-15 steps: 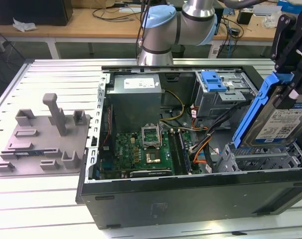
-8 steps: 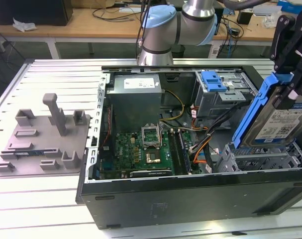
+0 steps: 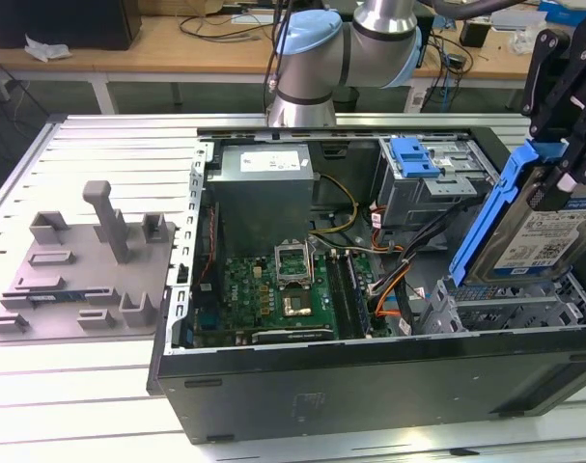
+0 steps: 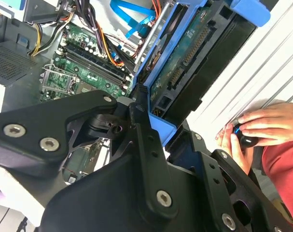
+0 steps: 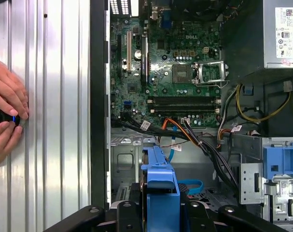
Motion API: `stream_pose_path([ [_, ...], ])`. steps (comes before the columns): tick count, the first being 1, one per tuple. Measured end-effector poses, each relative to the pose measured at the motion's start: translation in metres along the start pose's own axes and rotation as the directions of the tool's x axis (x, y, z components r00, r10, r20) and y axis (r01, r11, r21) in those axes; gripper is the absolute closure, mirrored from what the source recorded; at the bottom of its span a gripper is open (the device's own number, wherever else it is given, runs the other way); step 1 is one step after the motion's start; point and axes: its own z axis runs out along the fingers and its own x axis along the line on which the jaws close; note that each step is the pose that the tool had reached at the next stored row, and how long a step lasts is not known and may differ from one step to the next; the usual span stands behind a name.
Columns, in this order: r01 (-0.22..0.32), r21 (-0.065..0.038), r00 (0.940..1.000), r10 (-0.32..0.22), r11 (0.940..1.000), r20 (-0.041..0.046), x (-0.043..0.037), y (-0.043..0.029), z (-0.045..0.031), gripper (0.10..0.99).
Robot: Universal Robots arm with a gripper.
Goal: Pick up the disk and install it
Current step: 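Insert the disk into the insertion slot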
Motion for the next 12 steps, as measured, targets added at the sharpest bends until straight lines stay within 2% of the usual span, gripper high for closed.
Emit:
stream_pose_path([
  [12, 0.000, 0.000, 1.0000, 0.000, 1.0000, 0.0000, 0.0011, -0.0001, 0.0046, 0.718],
])
